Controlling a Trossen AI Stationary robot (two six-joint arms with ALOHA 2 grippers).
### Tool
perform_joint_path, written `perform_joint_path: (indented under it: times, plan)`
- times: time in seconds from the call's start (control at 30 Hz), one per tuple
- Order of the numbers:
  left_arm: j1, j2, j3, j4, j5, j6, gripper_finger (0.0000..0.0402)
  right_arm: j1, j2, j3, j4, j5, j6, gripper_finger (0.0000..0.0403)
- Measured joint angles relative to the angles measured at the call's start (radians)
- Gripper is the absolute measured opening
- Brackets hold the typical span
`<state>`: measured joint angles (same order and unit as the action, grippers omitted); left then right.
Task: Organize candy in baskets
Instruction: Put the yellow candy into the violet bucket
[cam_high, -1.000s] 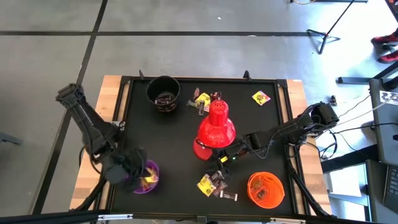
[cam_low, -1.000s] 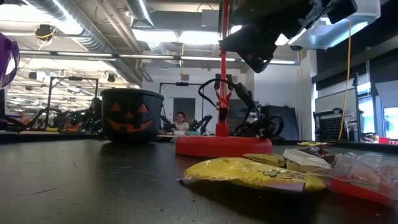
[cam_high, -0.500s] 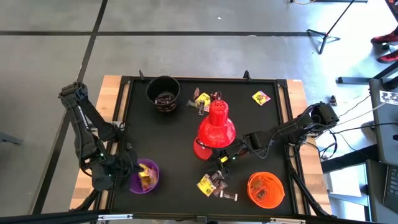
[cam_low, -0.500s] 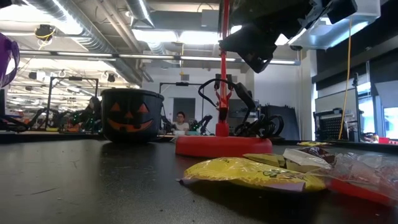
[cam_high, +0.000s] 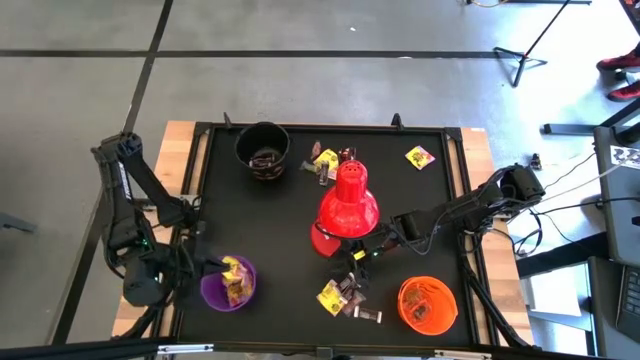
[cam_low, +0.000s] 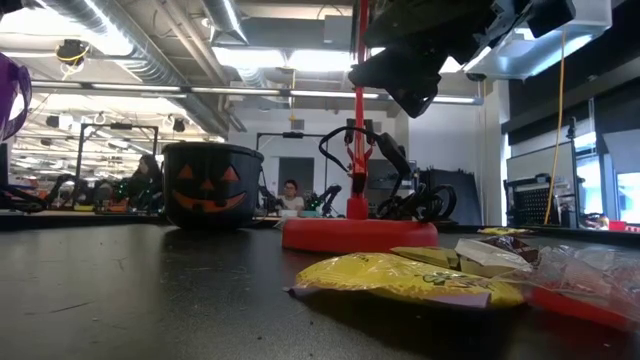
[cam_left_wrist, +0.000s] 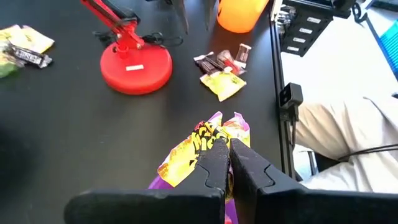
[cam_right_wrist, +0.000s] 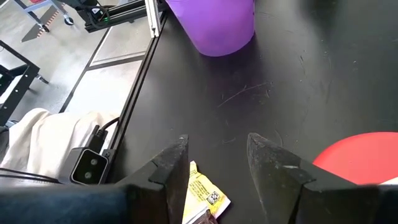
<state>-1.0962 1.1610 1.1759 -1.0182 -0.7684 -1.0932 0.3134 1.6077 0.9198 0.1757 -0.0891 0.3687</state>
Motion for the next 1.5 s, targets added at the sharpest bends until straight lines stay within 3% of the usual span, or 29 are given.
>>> perform_joint_path:
  times: [0.33,0.67,1.03,1.23,1.33,1.5]
  plan:
    - [0.000,0.026,-0.079,-0.001,0.130,-0.201,0.0000,0.000,0.000,-0.001,-0.001,0.000,-0.004,0.0159]
    - [0.000,0.044,-0.148,0.003,0.178,-0.240,0.0002,0.000,0.000,-0.001,-0.002,0.000,-0.008,0.0159]
    - [0.000,0.044,-0.148,0.000,0.149,-0.232,0.0107,0.000,0.000,-0.001,-0.002,0.020,-0.011,0.0159]
    - [0.001,0.043,-0.148,-0.009,0.142,-0.235,0.0118,0.000,-0.005,-0.001,-0.012,0.021,-0.011,0.0159]
    - [0.001,0.043,-0.148,-0.003,0.101,-0.239,0.0114,-0.010,-0.026,-0.001,-0.030,0.020,-0.012,0.0159]
    - [0.001,0.040,-0.148,0.002,-0.107,-0.141,0.0110,-0.048,-0.075,-0.001,-0.109,0.019,-0.012,0.0159]
